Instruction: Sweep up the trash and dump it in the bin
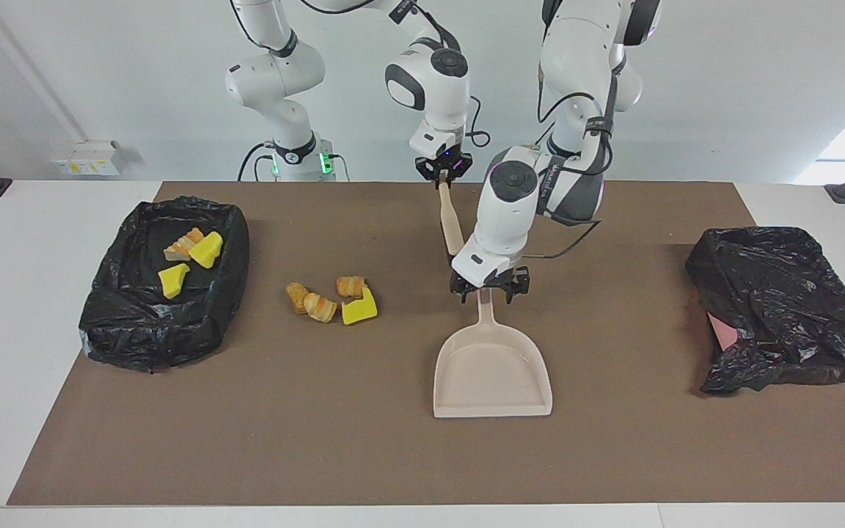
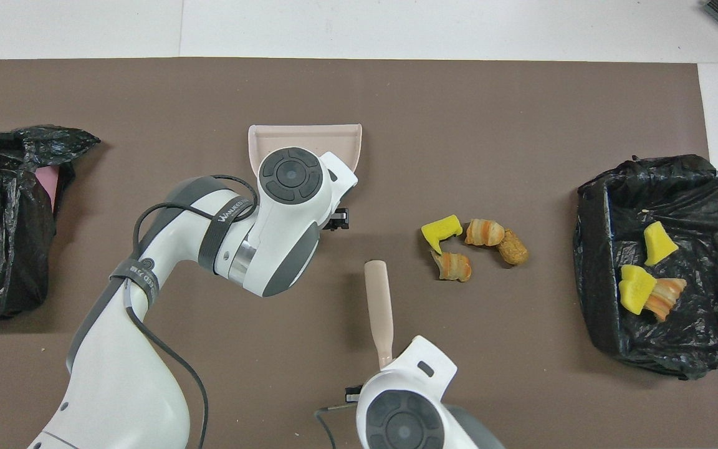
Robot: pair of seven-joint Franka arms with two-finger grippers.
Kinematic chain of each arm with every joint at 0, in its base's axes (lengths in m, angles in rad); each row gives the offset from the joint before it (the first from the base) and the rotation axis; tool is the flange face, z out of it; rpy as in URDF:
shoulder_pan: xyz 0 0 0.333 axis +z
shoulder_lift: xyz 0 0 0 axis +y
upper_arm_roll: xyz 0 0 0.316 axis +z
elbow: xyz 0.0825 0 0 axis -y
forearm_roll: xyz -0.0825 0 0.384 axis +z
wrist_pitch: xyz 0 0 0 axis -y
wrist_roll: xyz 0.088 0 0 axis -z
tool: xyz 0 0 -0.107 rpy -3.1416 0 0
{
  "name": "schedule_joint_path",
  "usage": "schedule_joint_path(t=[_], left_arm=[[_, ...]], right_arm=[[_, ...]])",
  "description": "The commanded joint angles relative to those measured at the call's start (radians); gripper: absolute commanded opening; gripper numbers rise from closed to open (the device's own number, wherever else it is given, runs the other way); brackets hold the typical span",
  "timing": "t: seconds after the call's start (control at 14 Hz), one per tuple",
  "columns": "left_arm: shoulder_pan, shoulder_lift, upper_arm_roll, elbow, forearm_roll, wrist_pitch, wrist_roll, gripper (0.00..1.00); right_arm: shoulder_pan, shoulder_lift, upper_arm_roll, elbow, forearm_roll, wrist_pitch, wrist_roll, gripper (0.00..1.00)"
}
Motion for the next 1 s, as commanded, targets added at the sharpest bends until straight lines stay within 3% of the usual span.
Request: schedule_joint_path(t=[0.0,0.21,0.43,0.72,0.93], left_arm=[[-0.018,0.000,0.019,0.020,0.023,-0.047,-0.009,0.03],[-0.002,-0.001,0.017,0.034,0.027,-0.069,0.003,0.00],[0.039,-0.003,0.016,0.098,0.029,-0.174,0.093,0.00],[0.079,-0.009,0.017,0.175,0.024,-0.297,0.272,0.00],[0.098,-0.012,0.022,0.197,0.026,-0.311,0.407,0.00]], right_arm=[[-0.132,-0.028,0.000,-0.020,-0.017,-0.032,-0.078,0.00],[-0.249,-0.024,0.001,-0.019,-0.137,-0.051,-0.120,0.00],[-0.318,-0.022,0.003,-0.019,-0.309,-0.106,-0.179,0.00],[-0.449,-0.019,0.003,-0.040,-0.328,-0.155,-0.403,0.00],[-0.536,-0.020,0.003,-0.074,-0.328,-0.118,-0.509,0.00]])
